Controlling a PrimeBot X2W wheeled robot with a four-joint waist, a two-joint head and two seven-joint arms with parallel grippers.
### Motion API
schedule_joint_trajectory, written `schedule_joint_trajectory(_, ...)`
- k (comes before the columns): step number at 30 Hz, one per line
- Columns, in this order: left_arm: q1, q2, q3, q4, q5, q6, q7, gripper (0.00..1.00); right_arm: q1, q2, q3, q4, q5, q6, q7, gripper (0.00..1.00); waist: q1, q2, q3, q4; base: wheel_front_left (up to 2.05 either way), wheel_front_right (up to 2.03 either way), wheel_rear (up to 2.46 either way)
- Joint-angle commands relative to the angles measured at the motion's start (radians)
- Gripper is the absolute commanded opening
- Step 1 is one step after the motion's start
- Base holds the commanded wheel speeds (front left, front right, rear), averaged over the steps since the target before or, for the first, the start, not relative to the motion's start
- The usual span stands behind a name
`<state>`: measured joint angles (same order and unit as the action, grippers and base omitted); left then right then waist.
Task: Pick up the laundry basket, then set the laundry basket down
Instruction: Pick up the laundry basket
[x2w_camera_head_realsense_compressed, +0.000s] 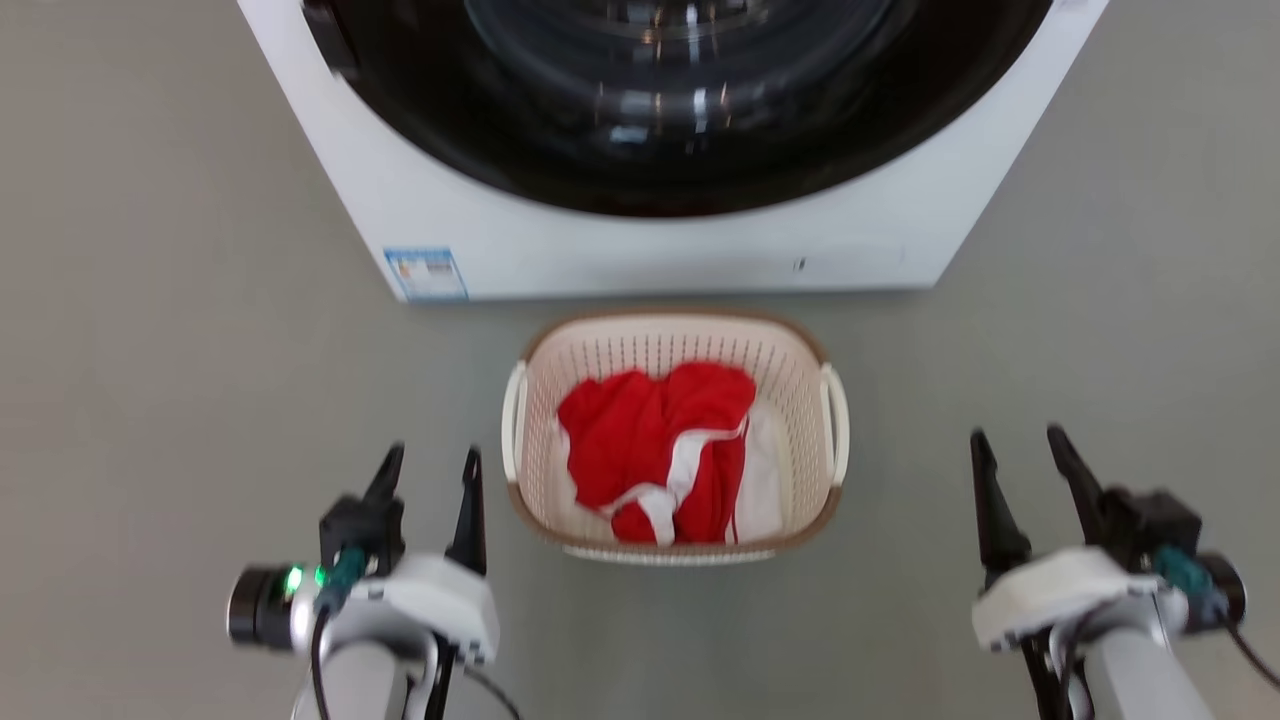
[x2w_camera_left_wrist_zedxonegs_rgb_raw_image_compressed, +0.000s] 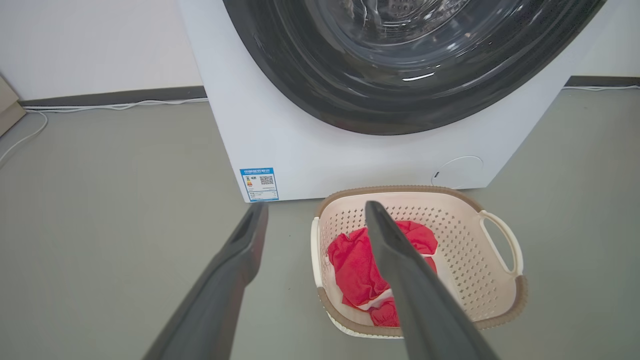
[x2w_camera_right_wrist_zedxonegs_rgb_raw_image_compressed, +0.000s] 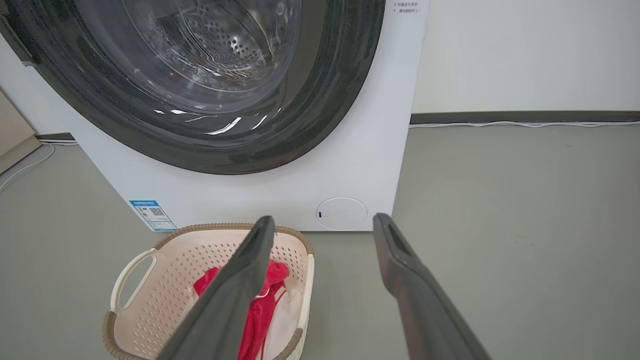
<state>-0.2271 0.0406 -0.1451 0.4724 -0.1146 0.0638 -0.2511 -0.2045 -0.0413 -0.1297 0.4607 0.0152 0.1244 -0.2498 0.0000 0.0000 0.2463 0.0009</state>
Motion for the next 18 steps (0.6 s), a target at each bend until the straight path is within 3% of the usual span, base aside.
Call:
schedule_joint_trajectory(1,-0.066,0.01,0.021,-0.001,-0.008,-0.004,-0.011,1.0,-0.059,-0.009,0.027,0.008,-0.001,0.006,-0.012,1.0,0.0,0.0,0.088,0.01,0.0,0.0,0.0)
schedule_joint_trajectory(10,-0.297,0.01,-0.031,0.17,-0.077,-0.018,-0.011,1.0,-0.273,-0.009,-0.009,0.163,-0.053,0.006,-0.012,1.0,0.0,0.0,0.293,0.036,0.0,0.0,0.0)
schedule_joint_trajectory(18,-0.486,0.01,-0.084,0.282,-0.136,-0.003,-0.011,1.0,-0.455,-0.009,-0.025,0.314,-0.114,0.006,-0.008,1.0,0.0,0.0,0.454,0.048,0.0,0.0,0.0)
